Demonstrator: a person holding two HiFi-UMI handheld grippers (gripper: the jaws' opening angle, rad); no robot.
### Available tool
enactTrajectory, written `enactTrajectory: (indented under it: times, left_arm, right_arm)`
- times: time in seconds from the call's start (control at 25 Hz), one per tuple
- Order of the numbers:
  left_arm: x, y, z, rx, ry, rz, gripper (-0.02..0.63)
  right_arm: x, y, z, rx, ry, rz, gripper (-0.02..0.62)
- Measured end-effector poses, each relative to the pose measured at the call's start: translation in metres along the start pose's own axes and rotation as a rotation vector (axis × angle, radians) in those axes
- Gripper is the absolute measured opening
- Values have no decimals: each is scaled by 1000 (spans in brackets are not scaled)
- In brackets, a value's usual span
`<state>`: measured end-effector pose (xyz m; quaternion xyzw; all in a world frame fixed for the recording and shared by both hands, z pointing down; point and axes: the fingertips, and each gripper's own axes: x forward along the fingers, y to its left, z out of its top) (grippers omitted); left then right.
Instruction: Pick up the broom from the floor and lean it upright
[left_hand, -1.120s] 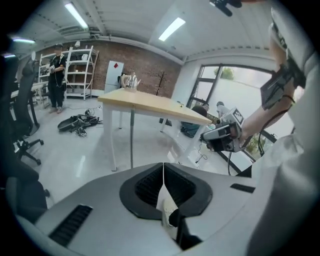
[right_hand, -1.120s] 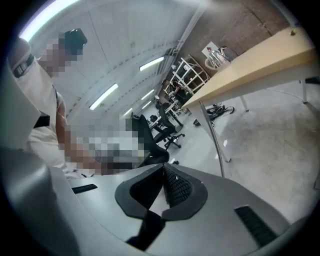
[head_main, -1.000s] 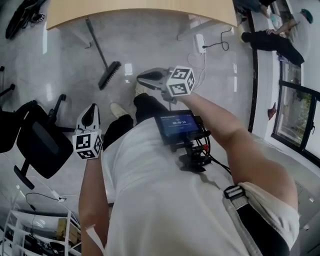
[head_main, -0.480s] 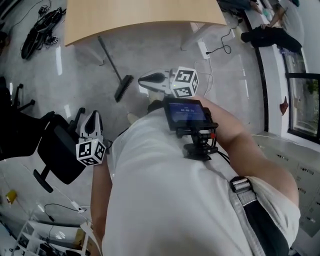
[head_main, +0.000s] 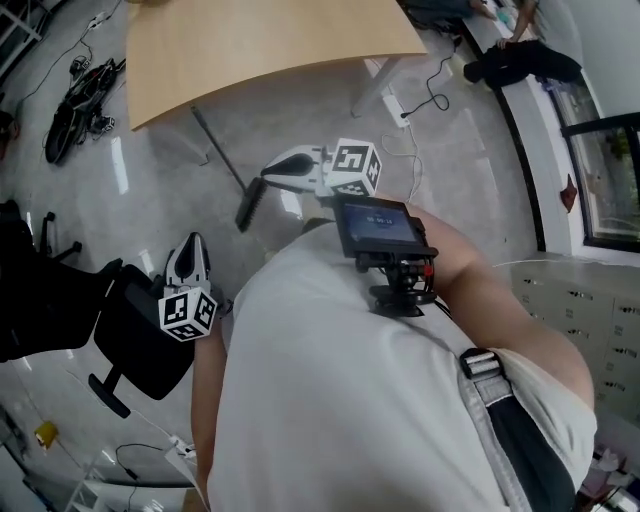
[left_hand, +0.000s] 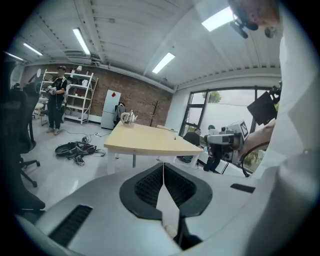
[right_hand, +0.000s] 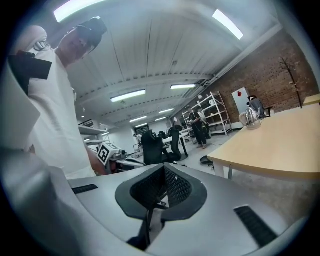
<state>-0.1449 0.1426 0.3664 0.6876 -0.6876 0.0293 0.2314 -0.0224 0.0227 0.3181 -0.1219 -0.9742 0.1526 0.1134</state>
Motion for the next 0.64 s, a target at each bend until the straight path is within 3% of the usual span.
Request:
enactTrajectory:
  times: [0.28,0.64]
  left_arm:
    - [14,2,12,37,4,-34,14]
    - [16,2,23,64,12,-53,14]
  right_arm:
    - [-2,-20,8,-35,-8,-47,15]
    - [-1,-11,21,-18,-16,-51,14]
